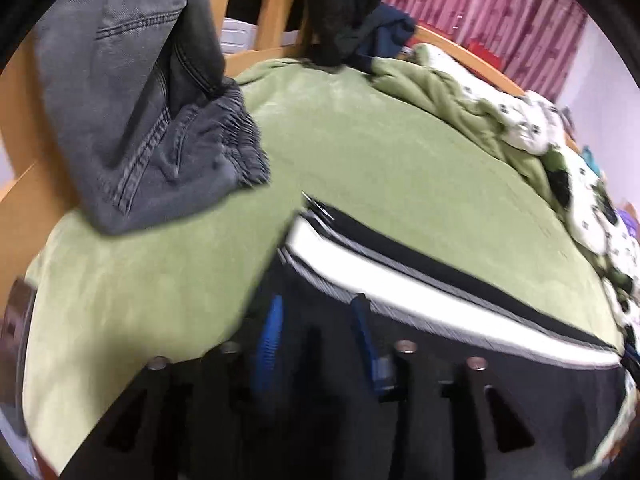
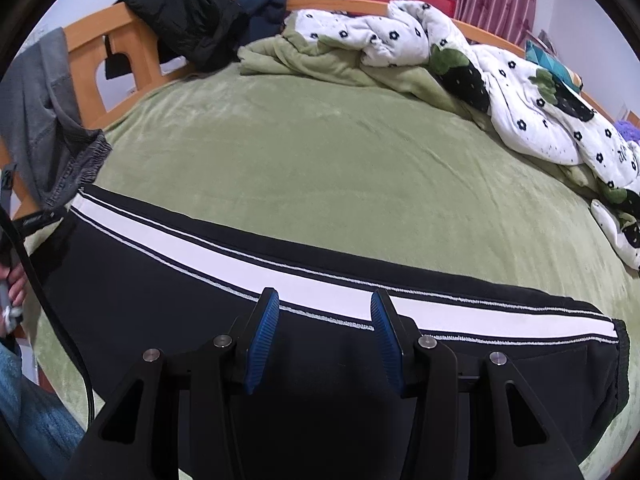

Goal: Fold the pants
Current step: 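Lift the cuff with the left tool toward the waistband while the right tool holds the edge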

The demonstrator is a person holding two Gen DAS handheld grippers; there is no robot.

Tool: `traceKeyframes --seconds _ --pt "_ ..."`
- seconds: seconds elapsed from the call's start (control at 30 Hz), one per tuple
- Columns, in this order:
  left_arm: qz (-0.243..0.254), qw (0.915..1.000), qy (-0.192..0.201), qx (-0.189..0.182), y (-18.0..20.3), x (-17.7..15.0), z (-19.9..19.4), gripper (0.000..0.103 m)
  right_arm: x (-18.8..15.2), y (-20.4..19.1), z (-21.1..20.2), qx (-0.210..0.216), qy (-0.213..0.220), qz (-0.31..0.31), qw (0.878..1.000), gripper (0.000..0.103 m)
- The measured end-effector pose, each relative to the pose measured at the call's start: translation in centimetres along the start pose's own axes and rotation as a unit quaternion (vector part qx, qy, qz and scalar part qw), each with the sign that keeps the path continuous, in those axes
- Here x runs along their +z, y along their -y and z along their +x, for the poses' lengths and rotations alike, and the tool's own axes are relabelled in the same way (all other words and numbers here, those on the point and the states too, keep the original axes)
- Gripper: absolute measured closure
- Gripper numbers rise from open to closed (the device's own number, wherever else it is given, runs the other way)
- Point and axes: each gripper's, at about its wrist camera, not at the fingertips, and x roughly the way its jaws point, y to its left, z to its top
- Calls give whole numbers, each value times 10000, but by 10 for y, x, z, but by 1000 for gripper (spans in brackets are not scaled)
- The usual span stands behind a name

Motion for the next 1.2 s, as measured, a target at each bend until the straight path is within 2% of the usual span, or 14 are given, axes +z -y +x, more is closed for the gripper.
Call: traceKeyframes --seconds 0.03,0.13,0.27,0.33,0.37,0.53,0.63,0.77,0.9,0.97,1.03,1.07,1.13,1.2 --pt "-35 9999 -8 -141 2 -11 -10 53 0 -1 -1 23 15 -16 10000 56" --pt "-356 9968 -57 -710 5 -54 -34 52 -2 -3 -5 53 38 -45 10000 56" --pt "-917 9844 -207 -1490 6 -116 -50 52 -3 -5 -12 102 121 -47 9999 56" --pt "-1180 9797 -288 -1596 0 -136 -45 52 -3 -5 -16 106 172 -54 9998 56" --pt "-1319 9793 -338 -1495 -5 -143 -40 54 -4 -5 -18 118 213 -51 9997 56" --pt "-2013 9671 -167 -1545 -37 -141 -26 54 -3 -3 -25 141 312 0 9994 56" --pt "-2158 9667 -37 -1378 -47 -131 -23 54 -3 -1 -28 165 354 39 9992 56" --pt "-2074 9730 11 -1014 -56 -103 -6 54 -3 2 -29 159 346 100 9992 56" --pt "-2138 9754 251 -479 -66 -81 -2 54 -5 8 -35 193 350 239 9989 56" --pt "-2259 9736 181 -286 -72 -74 2 62 -9 14 -41 136 355 272 9989 56" --pt "-2047 9788 5 117 -64 -67 4 71 -17 22 -52 27 380 273 9989 56" --pt "-1846 9822 20 343 -58 -63 1 82 -21 26 -59 -52 371 279 9989 56" --pt "-1417 9885 110 523 -43 -55 -9 89 -36 40 -78 -201 421 357 9983 56" --pt "-862 9920 423 823 -11 -44 -29 90 -52 55 -95 -400 470 505 9968 56"
